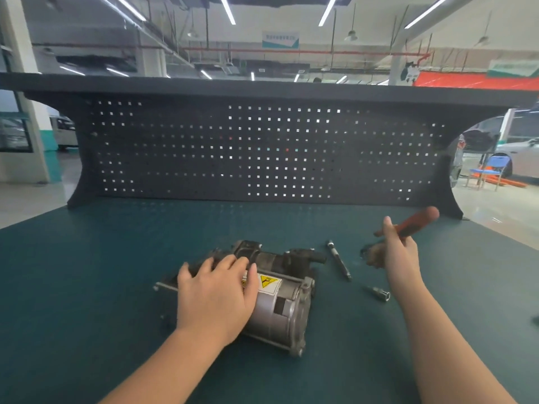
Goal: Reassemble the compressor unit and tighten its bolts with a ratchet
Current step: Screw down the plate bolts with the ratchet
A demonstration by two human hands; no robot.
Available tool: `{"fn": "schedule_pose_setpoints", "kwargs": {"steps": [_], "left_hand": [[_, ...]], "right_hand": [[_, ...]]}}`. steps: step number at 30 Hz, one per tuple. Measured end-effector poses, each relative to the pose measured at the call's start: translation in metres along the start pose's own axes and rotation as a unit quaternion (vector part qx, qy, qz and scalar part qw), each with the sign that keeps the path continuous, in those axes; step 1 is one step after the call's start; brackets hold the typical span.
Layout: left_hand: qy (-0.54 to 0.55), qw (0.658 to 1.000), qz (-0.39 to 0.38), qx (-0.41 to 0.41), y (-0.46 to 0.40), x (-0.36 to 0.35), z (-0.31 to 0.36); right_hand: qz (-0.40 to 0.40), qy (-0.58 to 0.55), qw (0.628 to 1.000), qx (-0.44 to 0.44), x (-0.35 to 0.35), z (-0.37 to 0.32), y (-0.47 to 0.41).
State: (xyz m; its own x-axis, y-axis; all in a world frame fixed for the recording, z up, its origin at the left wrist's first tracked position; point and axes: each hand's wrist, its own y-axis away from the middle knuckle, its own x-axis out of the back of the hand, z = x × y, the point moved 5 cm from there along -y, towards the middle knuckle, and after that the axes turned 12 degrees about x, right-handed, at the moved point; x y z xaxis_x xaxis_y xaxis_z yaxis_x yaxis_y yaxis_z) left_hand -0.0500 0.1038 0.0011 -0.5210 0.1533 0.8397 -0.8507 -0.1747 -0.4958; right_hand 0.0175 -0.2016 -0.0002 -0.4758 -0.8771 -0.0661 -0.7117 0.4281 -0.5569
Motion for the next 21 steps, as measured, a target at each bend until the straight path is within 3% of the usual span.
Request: {"fn": "schedule_pose_setpoints", "kwargs": {"steps": [4,8,15,21], "left_hand": [[-0.091,0.992,-0.035,0.076,-0.020,-0.022,0.019],[-0.130,0.980,-0.044,0.142,-0.048,-0.043,0.033],[-0.126,0.982,-0.025,0.136,-0.085,-0.056,0.034],[-0.128,0.985,-0.003,0.113,-0.087,-0.054,0.032]], "right_hand": [[-0.122,0.083,0.989,0.010,-0.013,0.007,-0.006],[-0.162,0.097,0.981,0.031,-0.014,0.018,-0.023],[-0.227,0.143,0.963,0.005,-0.013,0.055,-0.046],[-0.350,0.317,0.876,0.099,-0.013,0.073,-0.054]]}}
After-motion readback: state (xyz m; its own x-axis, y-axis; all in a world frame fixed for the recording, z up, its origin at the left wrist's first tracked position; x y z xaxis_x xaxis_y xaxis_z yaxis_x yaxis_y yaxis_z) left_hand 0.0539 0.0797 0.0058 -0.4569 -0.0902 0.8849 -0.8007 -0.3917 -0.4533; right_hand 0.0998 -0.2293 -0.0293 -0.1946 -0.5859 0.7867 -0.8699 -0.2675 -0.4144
